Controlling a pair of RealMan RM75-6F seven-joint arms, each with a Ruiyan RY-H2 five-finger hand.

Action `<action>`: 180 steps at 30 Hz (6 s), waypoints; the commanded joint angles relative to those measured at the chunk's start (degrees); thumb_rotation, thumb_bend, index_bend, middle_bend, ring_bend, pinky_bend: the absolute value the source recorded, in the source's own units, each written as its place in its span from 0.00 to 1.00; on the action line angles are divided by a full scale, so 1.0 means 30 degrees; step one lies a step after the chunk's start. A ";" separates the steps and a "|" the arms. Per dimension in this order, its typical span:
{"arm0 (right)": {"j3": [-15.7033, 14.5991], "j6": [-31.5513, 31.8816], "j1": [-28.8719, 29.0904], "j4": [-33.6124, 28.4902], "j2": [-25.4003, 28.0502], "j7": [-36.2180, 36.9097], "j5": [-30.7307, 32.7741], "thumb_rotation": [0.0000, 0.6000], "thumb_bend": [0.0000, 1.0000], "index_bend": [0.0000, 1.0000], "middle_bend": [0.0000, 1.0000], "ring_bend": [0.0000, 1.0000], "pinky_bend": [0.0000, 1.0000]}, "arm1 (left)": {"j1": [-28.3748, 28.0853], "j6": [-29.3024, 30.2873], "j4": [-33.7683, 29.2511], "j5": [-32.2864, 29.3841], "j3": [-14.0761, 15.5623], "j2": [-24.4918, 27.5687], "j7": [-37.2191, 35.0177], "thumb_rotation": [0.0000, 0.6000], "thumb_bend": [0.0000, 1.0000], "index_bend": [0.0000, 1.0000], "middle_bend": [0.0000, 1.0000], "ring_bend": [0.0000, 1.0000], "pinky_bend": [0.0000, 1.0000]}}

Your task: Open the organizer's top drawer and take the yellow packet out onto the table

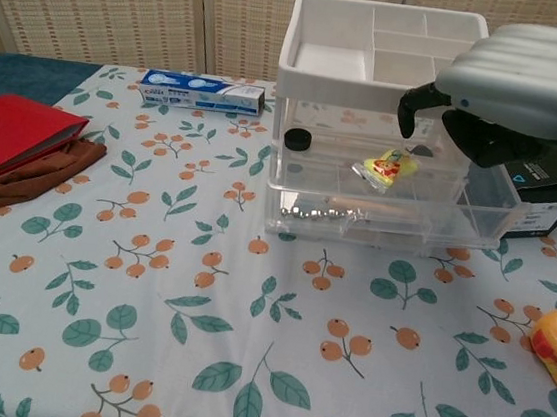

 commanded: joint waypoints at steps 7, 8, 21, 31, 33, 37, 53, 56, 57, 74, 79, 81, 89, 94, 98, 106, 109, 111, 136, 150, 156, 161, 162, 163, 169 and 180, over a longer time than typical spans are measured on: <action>-0.0008 -0.0664 0.0343 -0.0209 0.0020 -0.1325 0.1954 1.00 0.01 0.33 1.00 1.00 1.00 | 0.0050 0.0067 -0.0023 -0.0061 -0.0005 0.0052 -0.0016 1.00 0.18 0.20 0.13 0.14 0.13; -0.0018 -0.0729 0.0394 -0.0240 0.0021 -0.1414 0.2103 1.00 0.01 0.33 1.00 1.00 1.00 | 0.0054 0.0070 -0.0034 -0.0063 -0.0002 0.0058 -0.0017 1.00 0.18 0.20 0.13 0.14 0.13; -0.0026 -0.1185 0.1128 -0.0363 -0.0650 -0.1468 0.2764 1.00 0.01 0.33 1.00 1.00 1.00 | 0.0068 0.0099 -0.0006 -0.0052 0.0008 0.0031 0.0006 1.00 0.18 0.20 0.13 0.14 0.13; 0.0217 0.0442 0.0218 -0.0854 -0.0353 0.1300 0.1390 1.00 0.03 0.31 0.94 1.00 1.00 | 0.0217 0.0229 0.0156 -0.0102 0.0059 0.0037 -0.0154 1.00 0.18 0.20 0.13 0.14 0.13; 0.0319 0.0914 -0.0268 -0.1079 -0.0108 0.3085 0.0766 1.00 0.04 0.30 0.91 0.98 1.00 | 0.0203 0.0227 0.0142 -0.0056 0.0063 0.0022 -0.0153 1.00 0.18 0.20 0.13 0.14 0.13; 0.0514 0.1801 -0.1098 -0.1247 0.0207 0.6872 -0.0853 1.00 0.09 0.29 0.77 0.80 0.99 | 0.0121 0.0192 0.0028 0.0074 0.0052 -0.0017 -0.0060 1.00 0.18 0.20 0.13 0.14 0.13; 0.0919 0.0030 -0.0082 0.0757 0.0746 0.8609 -0.3942 1.00 0.11 0.29 0.82 0.89 1.00 | 0.0069 0.0284 -0.0736 0.0331 0.0070 0.0194 0.0424 1.00 0.18 0.20 0.13 0.14 0.13; 0.0857 -0.1011 0.0583 0.1296 0.0717 0.8058 -0.4415 1.00 0.11 0.29 0.86 0.94 1.00 | 0.0128 0.0309 -0.0794 0.0258 0.0087 0.0270 0.0420 1.00 0.17 0.20 0.13 0.14 0.13; 0.0805 -0.1422 0.0817 0.1443 0.0731 0.7904 -0.4561 1.00 0.11 0.29 0.87 0.95 1.00 | 0.0153 0.0316 -0.0805 0.0238 0.0102 0.0288 0.0423 1.00 0.17 0.20 0.13 0.14 0.13; 0.0398 -0.3539 0.2333 0.3491 -0.0001 0.6703 -0.5940 1.00 0.11 0.31 0.90 0.99 1.00 | 0.0232 0.0258 -0.0659 0.0044 0.0109 0.0289 0.0327 1.00 0.17 0.20 0.13 0.14 0.13; 0.0383 -0.3938 0.2634 0.3823 -0.0218 0.6965 -0.5954 1.00 0.14 0.33 0.90 0.99 1.00 | 0.0234 0.0234 -0.0667 0.0008 0.0103 0.0291 0.0363 1.00 0.18 0.20 0.13 0.14 0.13; 0.0359 -0.4012 0.2703 0.3930 -0.0296 0.7033 -0.5982 1.00 0.16 0.34 0.90 0.99 1.00 | 0.0235 0.0224 -0.0673 -0.0004 0.0104 0.0288 0.0380 1.00 0.18 0.20 0.13 0.14 0.13; 0.0292 -0.4050 0.2767 0.4142 -0.0407 0.7228 -0.5909 1.00 0.20 0.41 0.91 1.00 1.00 | 0.0236 0.0187 -0.0695 -0.0019 0.0116 0.0275 0.0467 1.00 0.18 0.20 0.13 0.14 0.13; 0.0175 -0.4114 0.2745 0.4198 -0.0445 0.7136 -0.5832 1.00 0.24 0.43 0.91 1.00 1.00 | 0.0237 0.0169 -0.0713 -0.0015 0.0131 0.0247 0.0531 1.00 0.18 0.20 0.13 0.14 0.13; 0.0123 -0.4104 0.2727 0.4282 -0.0494 0.7045 -0.5800 1.00 0.26 0.44 0.91 1.00 1.00 | 0.0250 0.0174 -0.0716 -0.0049 0.0125 0.0244 0.0565 1.00 0.18 0.20 0.13 0.14 0.13; -0.0032 -0.4121 0.2687 0.4511 -0.0711 0.6958 -0.5751 1.00 0.30 0.47 0.92 1.00 1.00 | 0.0237 0.0108 -0.0688 -0.0047 0.0149 0.0214 0.0586 1.00 0.18 0.20 0.13 0.14 0.13; -0.0074 -0.4055 0.2660 0.4617 -0.0789 0.6943 -0.5784 1.00 0.31 0.47 0.92 1.00 1.00 | 0.0231 0.0112 -0.0677 -0.0064 0.0127 0.0206 0.0573 1.00 0.18 0.20 0.13 0.14 0.13; -0.0079 -0.4003 0.2645 0.4662 -0.0816 0.6917 -0.5793 1.00 0.32 0.47 0.92 1.00 1.00 | 0.0232 0.0122 -0.0671 -0.0059 0.0123 0.0207 0.0562 1.00 0.18 0.20 0.13 0.14 0.13; 0.0069 -0.1763 0.2030 0.5233 -0.1251 0.8093 -0.6748 1.00 0.59 0.68 0.97 1.00 1.00 | 0.0228 0.0144 -0.0588 -0.0046 0.0092 0.0170 0.0482 1.00 0.18 0.20 0.13 0.14 0.13; 0.0389 0.2540 0.0034 0.2831 0.1294 0.8525 -0.8160 1.00 0.60 0.68 0.97 1.00 1.00 | 0.0169 0.0283 -0.0886 0.0184 0.0029 0.0281 0.0559 1.00 0.17 0.20 0.13 0.14 0.13; -0.0274 0.5434 -0.2394 0.2094 0.2785 0.8318 -0.8652 1.00 0.60 0.68 0.97 1.00 1.00 | 0.0051 0.0246 -0.1015 0.0348 -0.0006 0.0284 0.0637 1.00 0.18 0.20 0.13 0.14 0.13; -0.0974 0.6951 -0.4340 0.2825 0.2997 0.9061 -0.8155 1.00 0.60 0.68 0.97 1.00 1.00 | -0.0054 0.0211 -0.1156 0.0421 -0.0064 0.0270 0.0739 1.00 0.18 0.20 0.13 0.14 0.13; -0.1146 0.7113 -0.4715 0.3143 0.2910 0.9331 -0.8001 1.00 0.60 0.68 0.97 1.00 1.00 | -0.0083 0.0194 -0.1212 0.0458 -0.0066 0.0264 0.0786 1.00 0.18 0.20 0.13 0.14 0.13; -0.1288 0.7168 -0.4961 0.3391 0.2822 0.9547 -0.7911 1.00 0.60 0.68 0.97 1.00 1.00 | -0.0107 0.0180 -0.1260 0.0494 -0.0064 0.0259 0.0826 1.00 0.18 0.20 0.13 0.14 0.13; -0.2030 0.7092 -0.6069 0.5329 0.1674 1.0768 -0.7714 1.00 0.60 0.68 0.97 1.00 1.00 | -0.0209 0.0129 -0.1606 0.0686 -0.0029 0.0237 0.1197 1.00 0.18 0.20 0.13 0.14 0.13; -0.2645 0.6050 -0.6512 0.9011 -0.1730 1.2713 -0.8193 1.00 0.60 0.68 0.97 1.00 1.00 | -0.0138 0.0173 -0.1938 0.0689 0.0079 0.0286 0.1628 1.00 0.18 0.20 0.13 0.14 0.13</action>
